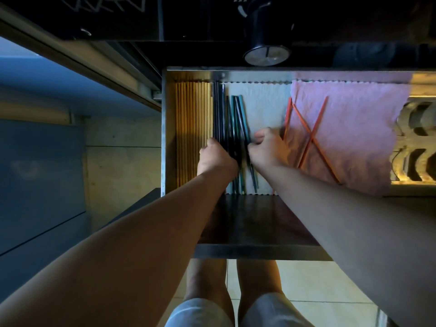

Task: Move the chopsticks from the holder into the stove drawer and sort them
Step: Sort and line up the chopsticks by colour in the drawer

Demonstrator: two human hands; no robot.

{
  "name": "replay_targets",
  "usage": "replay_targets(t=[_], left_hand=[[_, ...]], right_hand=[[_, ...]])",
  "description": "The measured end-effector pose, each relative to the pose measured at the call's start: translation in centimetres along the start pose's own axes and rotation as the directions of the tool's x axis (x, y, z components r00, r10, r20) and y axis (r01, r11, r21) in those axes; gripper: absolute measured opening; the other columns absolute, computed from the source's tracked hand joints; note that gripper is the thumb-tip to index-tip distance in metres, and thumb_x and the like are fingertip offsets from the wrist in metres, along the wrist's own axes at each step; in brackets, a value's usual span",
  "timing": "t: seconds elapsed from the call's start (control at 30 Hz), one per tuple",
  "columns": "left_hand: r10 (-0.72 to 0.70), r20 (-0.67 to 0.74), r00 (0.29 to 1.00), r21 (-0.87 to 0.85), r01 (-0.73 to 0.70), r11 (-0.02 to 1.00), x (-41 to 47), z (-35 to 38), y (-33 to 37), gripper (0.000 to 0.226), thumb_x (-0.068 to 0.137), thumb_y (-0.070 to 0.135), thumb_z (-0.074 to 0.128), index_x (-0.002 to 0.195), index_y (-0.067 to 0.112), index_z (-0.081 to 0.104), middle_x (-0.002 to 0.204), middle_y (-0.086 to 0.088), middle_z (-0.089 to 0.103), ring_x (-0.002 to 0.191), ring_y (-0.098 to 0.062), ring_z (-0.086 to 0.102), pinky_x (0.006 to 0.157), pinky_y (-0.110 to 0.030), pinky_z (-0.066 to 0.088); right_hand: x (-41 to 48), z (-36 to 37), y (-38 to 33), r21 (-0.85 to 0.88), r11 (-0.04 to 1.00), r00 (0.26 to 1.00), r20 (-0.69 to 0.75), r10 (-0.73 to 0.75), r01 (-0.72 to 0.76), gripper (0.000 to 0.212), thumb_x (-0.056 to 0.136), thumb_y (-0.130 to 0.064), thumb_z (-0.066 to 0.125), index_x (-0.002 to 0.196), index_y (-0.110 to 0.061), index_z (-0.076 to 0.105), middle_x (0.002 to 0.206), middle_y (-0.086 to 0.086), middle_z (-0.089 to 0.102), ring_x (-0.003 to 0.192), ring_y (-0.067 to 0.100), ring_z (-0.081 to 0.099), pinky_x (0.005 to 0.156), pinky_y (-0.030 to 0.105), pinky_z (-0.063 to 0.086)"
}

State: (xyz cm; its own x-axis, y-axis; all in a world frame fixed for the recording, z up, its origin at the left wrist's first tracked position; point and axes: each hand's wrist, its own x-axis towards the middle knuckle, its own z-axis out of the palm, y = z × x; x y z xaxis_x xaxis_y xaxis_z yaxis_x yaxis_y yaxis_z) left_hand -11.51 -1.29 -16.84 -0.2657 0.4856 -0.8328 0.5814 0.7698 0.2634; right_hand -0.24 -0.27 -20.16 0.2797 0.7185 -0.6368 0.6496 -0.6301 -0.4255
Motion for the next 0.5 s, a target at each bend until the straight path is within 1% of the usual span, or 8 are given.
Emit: replay_targets(t=[0.07, 0.1, 0.17, 0.23, 0.27, 0.33, 0.43, 0.5], left_hand=[[0.061, 0.007, 0.998, 0.092, -0.062, 0.994, 0.0, 0.1, -0.1, 0.051, 0.086, 0.003, 0.06, 0.132, 0.013, 0.041, 0.139, -0.015, 0.042, 0.115, -0.032, 0.054, 0.091, -0.044, 0.054], [0.123, -0.011, 0.992, 0.181, -0.119, 0.976, -0.1, 0.1, -0.2, 0.053, 0.086, 0.004, 0.059, 0.134, 0.016, 0.04, 0.142, -0.013, 0.038, 0.12, -0.032, 0.049, 0.094, -0.044, 0.051], [0.296, -0.025, 0.955, 0.381, -0.265, 0.886, -0.2, 0.1, -0.6, 0.062, 0.087, 0.008, 0.058, 0.142, 0.023, 0.034, 0.152, -0.008, 0.025, 0.131, -0.032, 0.034, 0.103, -0.045, 0.042], [0.403, 0.058, 0.913, 0.512, -0.374, 0.773, 0.0, -0.1, -1.1, 0.077, 0.089, 0.011, 0.056, 0.153, 0.03, 0.017, 0.163, 0.003, 0.002, 0.142, -0.032, 0.016, 0.112, -0.048, 0.032], [0.409, 0.111, 0.906, 0.553, -0.399, 0.732, 0.1, -0.2, -1.3, 0.083, 0.09, 0.01, 0.054, 0.155, 0.031, 0.007, 0.163, 0.008, -0.009, 0.146, -0.03, 0.006, 0.115, -0.05, 0.027], [0.395, 0.174, 0.902, 0.619, -0.412, 0.668, 0.4, -0.5, -1.8, 0.09, 0.09, 0.006, 0.052, 0.156, 0.031, -0.005, 0.161, 0.012, -0.022, 0.149, -0.028, -0.006, 0.117, -0.051, 0.02], [0.401, 0.213, 0.891, 0.687, -0.429, 0.587, 0.6, -0.9, -2.7, 0.095, 0.09, 0.003, 0.053, 0.154, 0.028, -0.012, 0.158, 0.012, -0.028, 0.149, -0.028, -0.012, 0.116, -0.053, 0.018], [0.394, 0.253, 0.884, 0.709, -0.446, 0.546, 0.5, -1.3, -3.1, 0.093, 0.092, 0.005, 0.052, 0.154, 0.026, -0.014, 0.157, 0.011, -0.031, 0.149, -0.028, -0.015, 0.116, -0.054, 0.016]], right_hand=[[0.1, 0.3, -0.2, 0.009, 1.0, 1.0, -0.009, -0.01, 0.011, 0.033, 0.085, -0.012, 0.057, 0.118, -0.012, 0.059, 0.12, 0.007, 0.064, 0.114, 0.024, 0.058, 0.086, 0.019, 0.038], [0.2, 0.5, -0.3, 0.011, 1.0, 1.0, -0.011, -0.015, 0.015, 0.034, 0.085, -0.011, 0.057, 0.119, -0.012, 0.059, 0.121, 0.007, 0.064, 0.114, 0.024, 0.058, 0.087, 0.02, 0.039], [0.1, 0.8, -0.5, 0.003, 0.999, 0.999, -0.01, -0.05, 0.05, 0.037, 0.085, -0.01, 0.057, 0.121, -0.013, 0.058, 0.121, 0.008, 0.063, 0.113, 0.025, 0.059, 0.091, 0.022, 0.041], [0.0, 0.9, -0.7, -0.042, 0.991, 0.992, 0.002, -0.13, 0.13, 0.036, 0.085, -0.01, 0.058, 0.122, -0.013, 0.058, 0.12, 0.01, 0.062, 0.109, 0.026, 0.06, 0.094, 0.028, 0.046], [0.0, 1.0, -0.8, -0.07, 0.982, 0.985, 0.009, -0.173, 0.174, 0.035, 0.086, -0.011, 0.058, 0.121, -0.013, 0.058, 0.119, 0.011, 0.061, 0.107, 0.028, 0.06, 0.094, 0.032, 0.048], [-0.1, 0.9, -1.0, -0.126, 0.963, 0.971, 0.021, -0.239, 0.24, 0.031, 0.088, -0.012, 0.058, 0.119, -0.014, 0.059, 0.116, 0.013, 0.059, 0.102, 0.031, 0.06, 0.088, 0.035, 0.049], [0.1, 0.8, -1.1, -0.235, 0.926, 0.954, 0.022, -0.3, 0.297, 0.023, 0.089, -0.014, 0.057, 0.112, -0.015, 0.059, 0.113, 0.013, 0.056, 0.096, 0.034, 0.06, 0.077, 0.033, 0.048], [0.3, 0.7, -1.3, -0.297, 0.912, 0.956, 0.008, -0.294, 0.283, 0.019, 0.09, -0.015, 0.056, 0.11, -0.015, 0.057, 0.112, 0.012, 0.055, 0.095, 0.033, 0.059, 0.071, 0.031, 0.043]])
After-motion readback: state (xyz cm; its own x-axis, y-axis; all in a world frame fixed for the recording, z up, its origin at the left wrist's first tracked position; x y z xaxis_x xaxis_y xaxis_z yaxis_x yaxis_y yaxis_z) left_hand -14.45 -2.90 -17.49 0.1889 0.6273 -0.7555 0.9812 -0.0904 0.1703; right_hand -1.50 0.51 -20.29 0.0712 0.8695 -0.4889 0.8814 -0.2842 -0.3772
